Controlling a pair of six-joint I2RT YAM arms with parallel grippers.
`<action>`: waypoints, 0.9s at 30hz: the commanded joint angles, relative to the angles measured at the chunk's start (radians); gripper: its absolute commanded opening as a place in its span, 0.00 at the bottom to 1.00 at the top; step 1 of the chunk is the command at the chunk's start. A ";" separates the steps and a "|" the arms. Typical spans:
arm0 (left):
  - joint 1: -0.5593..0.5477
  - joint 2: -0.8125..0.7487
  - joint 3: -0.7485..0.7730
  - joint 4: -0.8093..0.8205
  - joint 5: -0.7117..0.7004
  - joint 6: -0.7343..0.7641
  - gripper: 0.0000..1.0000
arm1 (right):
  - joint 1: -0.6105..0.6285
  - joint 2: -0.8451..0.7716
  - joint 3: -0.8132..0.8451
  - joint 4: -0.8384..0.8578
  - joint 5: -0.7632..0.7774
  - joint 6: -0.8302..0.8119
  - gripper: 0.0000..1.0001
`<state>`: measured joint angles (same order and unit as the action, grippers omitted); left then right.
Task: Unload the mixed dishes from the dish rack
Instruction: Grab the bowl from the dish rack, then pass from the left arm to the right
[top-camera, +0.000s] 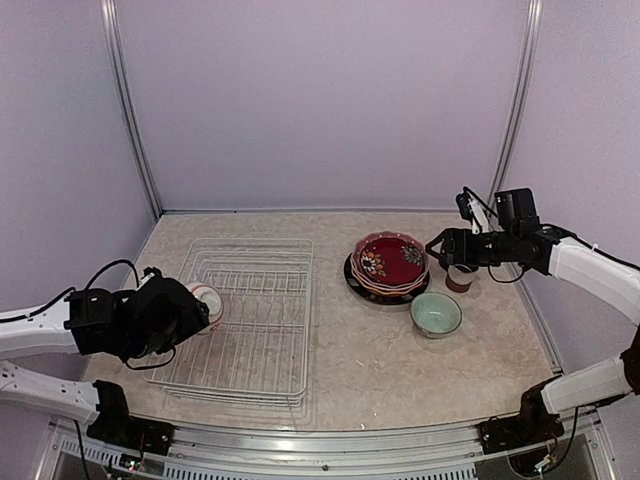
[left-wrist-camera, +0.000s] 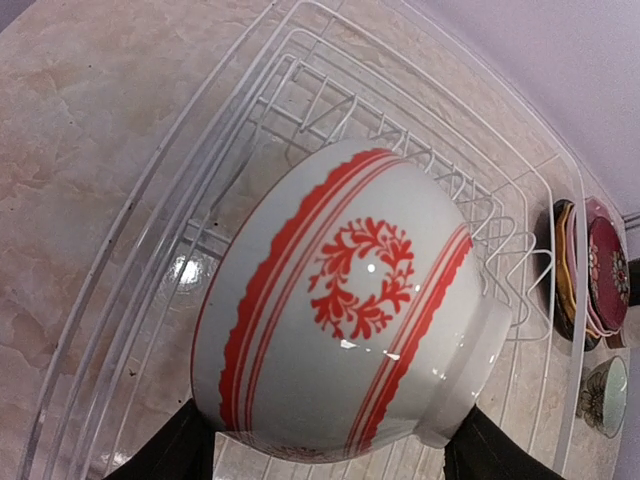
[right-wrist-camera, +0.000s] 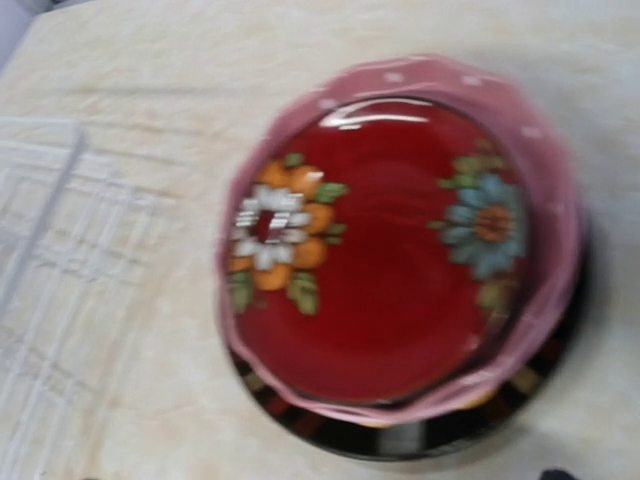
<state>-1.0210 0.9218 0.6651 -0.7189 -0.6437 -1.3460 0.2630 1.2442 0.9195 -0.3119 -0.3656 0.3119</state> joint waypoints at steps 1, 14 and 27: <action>0.007 -0.045 0.060 0.116 0.042 0.140 0.62 | 0.049 0.022 0.027 0.059 -0.061 0.018 0.93; 0.123 -0.124 0.064 0.473 0.467 0.429 0.59 | 0.248 0.098 0.027 0.306 -0.256 0.138 0.90; 0.118 -0.084 0.121 0.659 0.723 0.440 0.58 | 0.427 0.231 0.143 0.580 -0.417 0.289 0.85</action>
<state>-0.9001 0.8310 0.7341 -0.1989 -0.0185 -0.9180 0.6498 1.4429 1.0256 0.1444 -0.6994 0.5339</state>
